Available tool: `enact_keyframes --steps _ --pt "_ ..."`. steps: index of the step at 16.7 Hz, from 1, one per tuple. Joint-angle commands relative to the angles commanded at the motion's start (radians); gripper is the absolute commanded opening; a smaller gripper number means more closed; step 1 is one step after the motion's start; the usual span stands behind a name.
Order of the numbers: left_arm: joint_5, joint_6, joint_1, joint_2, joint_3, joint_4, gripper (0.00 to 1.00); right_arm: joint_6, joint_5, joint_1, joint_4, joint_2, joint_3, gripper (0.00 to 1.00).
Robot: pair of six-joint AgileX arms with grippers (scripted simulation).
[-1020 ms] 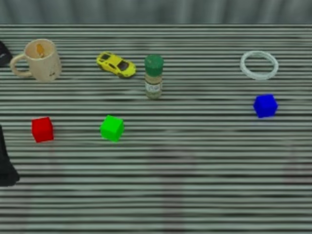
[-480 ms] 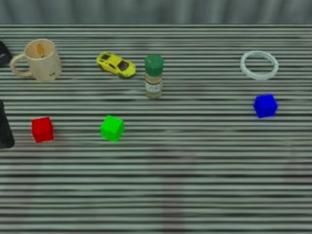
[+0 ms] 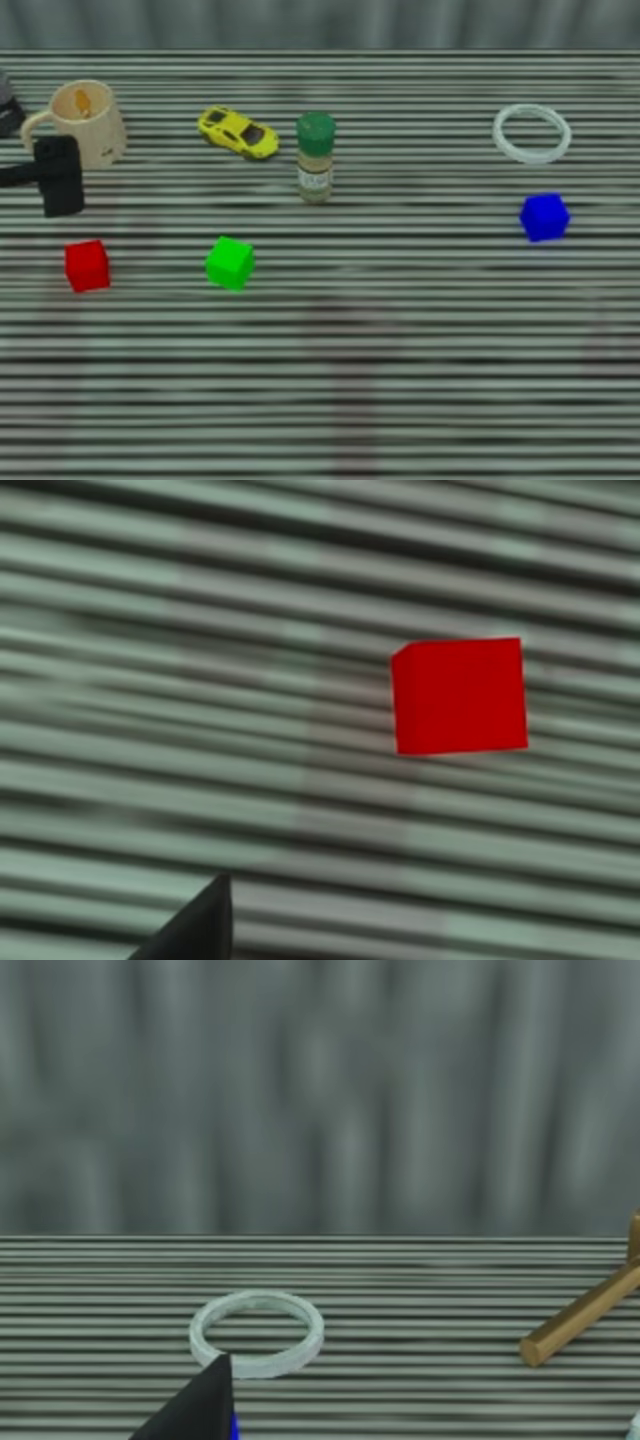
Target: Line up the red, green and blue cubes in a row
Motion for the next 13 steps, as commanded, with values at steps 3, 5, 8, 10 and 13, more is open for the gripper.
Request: enact_keyframes --steps 3,5,8,10,13 --pt "0.000 -0.035 -0.010 0.260 0.192 -0.136 1.00 0.000 0.000 0.000 0.000 0.000 0.000 1.00" --pt "0.001 -0.055 -0.015 0.394 0.302 -0.208 1.00 0.000 0.000 0.000 0.000 0.000 0.000 1.00" --pt "0.004 -0.077 -0.021 0.543 0.431 -0.284 1.00 0.000 0.000 0.000 0.000 0.000 0.000 1.00" --pt "0.005 -0.086 -0.023 0.602 0.481 -0.311 1.00 0.000 0.000 0.000 0.000 0.000 0.000 1.00" --pt "0.006 -0.089 -0.024 0.621 0.497 -0.320 1.00 0.000 0.000 0.000 0.000 0.000 0.000 1.00"
